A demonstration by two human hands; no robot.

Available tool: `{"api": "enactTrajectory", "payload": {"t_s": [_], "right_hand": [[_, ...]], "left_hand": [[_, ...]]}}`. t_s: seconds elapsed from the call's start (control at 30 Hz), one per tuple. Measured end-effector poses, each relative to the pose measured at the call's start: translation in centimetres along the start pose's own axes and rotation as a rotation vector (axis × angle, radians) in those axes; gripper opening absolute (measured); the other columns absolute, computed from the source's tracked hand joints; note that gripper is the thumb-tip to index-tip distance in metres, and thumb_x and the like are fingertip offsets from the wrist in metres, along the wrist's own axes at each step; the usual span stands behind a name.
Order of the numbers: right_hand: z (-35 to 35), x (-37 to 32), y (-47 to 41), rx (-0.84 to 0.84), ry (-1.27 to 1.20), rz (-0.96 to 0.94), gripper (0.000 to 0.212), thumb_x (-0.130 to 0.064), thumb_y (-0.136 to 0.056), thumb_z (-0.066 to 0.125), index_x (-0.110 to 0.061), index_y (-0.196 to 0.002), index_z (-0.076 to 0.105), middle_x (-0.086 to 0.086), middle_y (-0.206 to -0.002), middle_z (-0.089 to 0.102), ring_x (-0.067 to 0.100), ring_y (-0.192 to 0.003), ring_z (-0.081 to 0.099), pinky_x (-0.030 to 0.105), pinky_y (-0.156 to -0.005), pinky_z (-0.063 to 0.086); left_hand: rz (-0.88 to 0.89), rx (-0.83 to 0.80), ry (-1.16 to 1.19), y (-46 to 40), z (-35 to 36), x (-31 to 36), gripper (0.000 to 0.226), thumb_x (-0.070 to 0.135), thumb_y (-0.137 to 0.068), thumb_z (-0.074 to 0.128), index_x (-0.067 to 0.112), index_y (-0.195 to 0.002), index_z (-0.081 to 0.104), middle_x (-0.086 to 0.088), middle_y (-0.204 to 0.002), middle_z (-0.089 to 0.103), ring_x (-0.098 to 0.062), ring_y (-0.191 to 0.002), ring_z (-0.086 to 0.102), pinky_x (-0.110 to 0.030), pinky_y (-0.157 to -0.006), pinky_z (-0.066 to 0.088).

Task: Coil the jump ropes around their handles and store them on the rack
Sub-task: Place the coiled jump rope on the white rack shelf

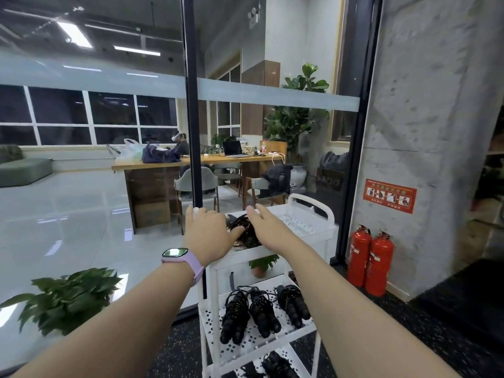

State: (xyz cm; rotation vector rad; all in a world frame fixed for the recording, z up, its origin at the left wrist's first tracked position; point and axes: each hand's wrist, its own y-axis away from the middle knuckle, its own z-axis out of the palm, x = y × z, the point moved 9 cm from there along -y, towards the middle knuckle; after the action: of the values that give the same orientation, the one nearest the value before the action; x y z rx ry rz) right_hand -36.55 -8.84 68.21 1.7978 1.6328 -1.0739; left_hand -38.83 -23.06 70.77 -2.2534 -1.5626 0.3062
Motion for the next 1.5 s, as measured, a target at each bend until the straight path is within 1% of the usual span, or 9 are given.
{"api": "enactTrajectory", "payload": {"t_s": [0.07,0.13,0.3,0.47,0.63,0.83,1.13,1.33,1.5], "right_hand": [[-1.0,0.2,0.8,0.02,-0.028,-0.033,0.065,-0.064,-0.106,0.026,-0.03,-0.161,0.031,-0.002,-0.168,0.032,0.023,-0.153,0.031,0.046,-0.123,0.024],[-1.9,0.3,1.8,0.024,0.004,-0.063,0.058,-0.057,-0.108,0.029,-0.025,-0.156,0.04,-0.001,-0.162,0.042,0.022,-0.148,0.039,0.042,-0.12,0.03],[-2.9,0.7,3.6,0.013,0.148,-0.098,0.043,-0.036,-0.112,0.036,-0.013,-0.145,0.053,0.009,-0.147,0.057,0.027,-0.132,0.052,0.032,-0.1,0.038],[-3.6,1.5,4.7,0.035,0.189,-0.084,0.048,-0.031,-0.112,0.033,-0.013,-0.157,0.041,0.008,-0.16,0.044,0.026,-0.145,0.041,0.038,-0.12,0.032],[-3.9,2.5,4.7,0.032,0.222,-0.079,0.044,-0.033,-0.112,0.033,-0.013,-0.147,0.051,0.01,-0.149,0.055,0.029,-0.134,0.05,0.044,-0.114,0.038],[-4.4,2.2,4.1,0.137,0.284,-0.107,0.042,-0.035,-0.111,0.032,-0.026,-0.147,0.052,-0.001,-0.149,0.057,0.025,-0.136,0.05,0.047,-0.116,0.032],[-4.6,2.5,3.4,0.26,0.214,-0.102,0.042,-0.025,-0.108,0.044,-0.016,-0.149,0.049,0.004,-0.149,0.055,0.028,-0.135,0.051,0.049,-0.114,0.039],[-4.2,1.9,2.2,0.293,0.352,-0.045,0.044,-0.042,-0.097,0.067,-0.023,-0.13,0.046,0.006,-0.123,0.06,0.031,-0.105,0.061,0.041,-0.087,0.052],[-3.4,0.8,1.3,0.302,0.372,-0.081,0.026,-0.023,-0.097,0.063,-0.024,-0.115,0.044,0.01,-0.113,0.058,0.028,-0.088,0.054,0.035,-0.072,0.041]], "left_hand": [[0.004,0.067,0.035,0.7,-0.4,0.3,0.039,0.05,-0.103,0.041,0.021,-0.102,0.068,-0.001,-0.107,0.069,-0.027,-0.12,0.053,-0.054,-0.122,0.013],[0.021,0.112,0.069,1.3,-0.9,1.4,0.024,0.031,-0.1,0.044,0.021,-0.104,0.067,-0.001,-0.1,0.07,-0.028,-0.113,0.057,-0.056,-0.121,0.014],[0.083,0.112,0.018,3.2,-1.5,5.4,0.033,0.015,-0.094,0.046,0.03,-0.119,0.062,0.003,-0.102,0.072,-0.025,-0.109,0.062,-0.046,-0.106,0.012],[0.042,0.096,-0.158,3.6,-1.8,4.1,0.039,0.007,-0.089,0.047,0.027,-0.117,0.065,0.001,-0.112,0.069,-0.026,-0.108,0.061,-0.05,-0.112,0.028],[0.022,0.054,-0.219,3.9,-1.2,3.5,0.032,0.009,-0.088,0.046,0.024,-0.107,0.066,-0.001,-0.106,0.067,-0.027,-0.105,0.058,-0.046,-0.101,0.031],[0.041,0.08,-0.23,3.8,-1.3,3.7,0.014,0.013,-0.093,0.044,0.024,-0.085,0.048,-0.002,-0.099,0.066,-0.029,-0.099,0.056,-0.051,-0.107,0.028],[0.036,0.072,-0.207,3.4,-1.1,3.6,0.018,0.013,-0.09,0.045,0.02,-0.077,0.054,-0.001,-0.077,0.055,-0.03,-0.091,0.051,-0.056,-0.115,0.022],[0.08,0.102,-0.237,3.5,-1.2,3.3,0.027,0.004,-0.085,0.046,0.024,-0.085,0.065,0.003,-0.073,0.053,-0.026,-0.087,0.052,-0.055,-0.117,0.02],[0.097,0.134,-0.203,3.5,-1.3,2.8,0.024,0.003,-0.084,0.047,0.023,-0.081,0.058,0.004,-0.068,0.047,-0.028,-0.09,0.05,-0.054,-0.115,0.021]]}}
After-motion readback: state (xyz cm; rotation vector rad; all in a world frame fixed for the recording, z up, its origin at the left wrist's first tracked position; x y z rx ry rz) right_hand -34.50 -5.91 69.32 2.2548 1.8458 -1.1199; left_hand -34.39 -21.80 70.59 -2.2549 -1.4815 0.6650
